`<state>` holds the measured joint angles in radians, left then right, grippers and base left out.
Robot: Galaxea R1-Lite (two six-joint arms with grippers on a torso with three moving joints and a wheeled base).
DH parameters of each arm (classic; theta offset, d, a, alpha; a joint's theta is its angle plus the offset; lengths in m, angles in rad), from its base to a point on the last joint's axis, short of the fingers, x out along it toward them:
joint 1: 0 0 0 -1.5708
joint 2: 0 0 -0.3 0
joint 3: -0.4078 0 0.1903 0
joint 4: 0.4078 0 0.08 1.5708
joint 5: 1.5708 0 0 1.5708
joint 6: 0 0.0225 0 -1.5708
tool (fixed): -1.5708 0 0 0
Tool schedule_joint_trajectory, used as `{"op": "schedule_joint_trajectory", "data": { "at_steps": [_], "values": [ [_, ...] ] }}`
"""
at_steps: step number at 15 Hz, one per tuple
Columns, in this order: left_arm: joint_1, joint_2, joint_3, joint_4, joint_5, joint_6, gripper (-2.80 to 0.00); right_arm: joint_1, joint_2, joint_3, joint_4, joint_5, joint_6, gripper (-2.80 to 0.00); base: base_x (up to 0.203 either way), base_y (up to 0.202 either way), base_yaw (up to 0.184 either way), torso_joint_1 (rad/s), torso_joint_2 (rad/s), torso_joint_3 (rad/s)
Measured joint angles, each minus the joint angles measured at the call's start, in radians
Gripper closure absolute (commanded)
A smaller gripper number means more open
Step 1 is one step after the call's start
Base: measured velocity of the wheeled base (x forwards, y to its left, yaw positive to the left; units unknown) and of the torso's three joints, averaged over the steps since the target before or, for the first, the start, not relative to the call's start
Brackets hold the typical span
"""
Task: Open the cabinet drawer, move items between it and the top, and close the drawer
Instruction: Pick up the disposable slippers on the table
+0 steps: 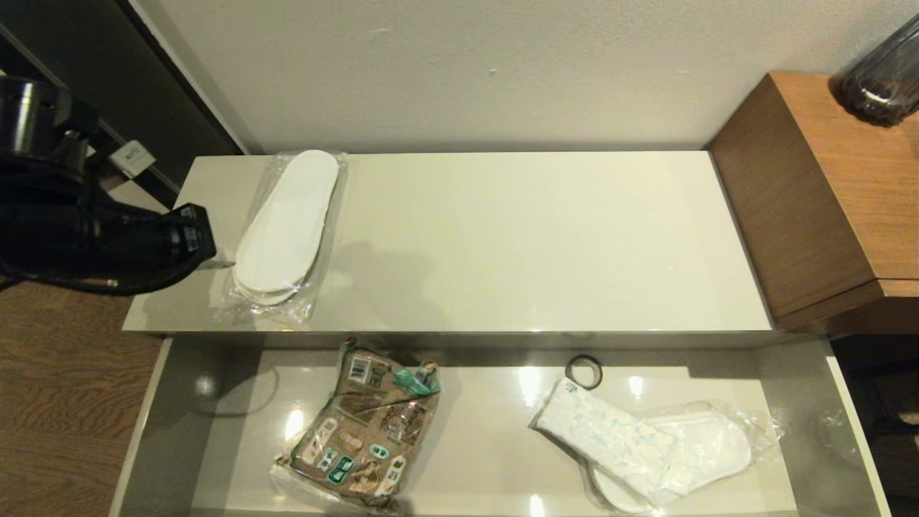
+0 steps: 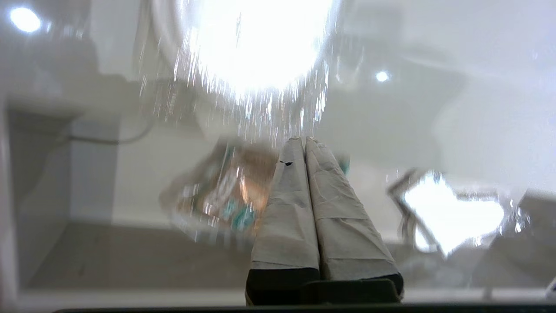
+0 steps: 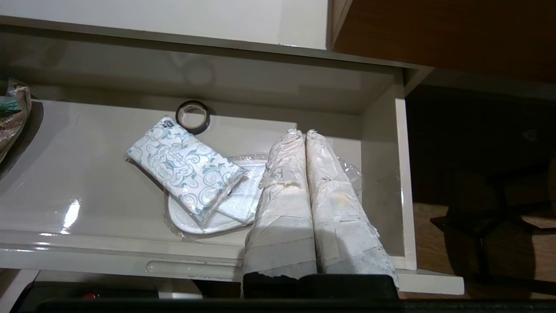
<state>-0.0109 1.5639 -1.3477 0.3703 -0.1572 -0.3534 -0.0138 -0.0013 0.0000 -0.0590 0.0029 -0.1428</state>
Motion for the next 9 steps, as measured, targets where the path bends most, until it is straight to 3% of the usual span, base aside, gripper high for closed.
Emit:
{"op": "schedule_joint_trajectory", "data": {
  "at_steps": [1,6,9],
  "values": [
    [0.000,0.064,-0.054,0.000,0.000,0.005,-2.80,0.000,0.000,0.000,0.000,0.000,0.000,0.00,0.000,0.000,0.000,0.000,0.00,0.000],
    [0.017,0.266,-0.260,0.017,-0.008,0.026,-2.80,0.000,0.000,0.000,0.000,-0.001,0.000,0.00,0.000,0.000,0.000,0.000,0.00,0.000],
    [0.022,0.307,-0.309,0.032,-0.004,0.032,-2.80,0.000,0.000,0.000,0.000,0.000,0.000,0.00,0.000,0.000,0.000,0.000,0.00,0.000]
  ]
}}
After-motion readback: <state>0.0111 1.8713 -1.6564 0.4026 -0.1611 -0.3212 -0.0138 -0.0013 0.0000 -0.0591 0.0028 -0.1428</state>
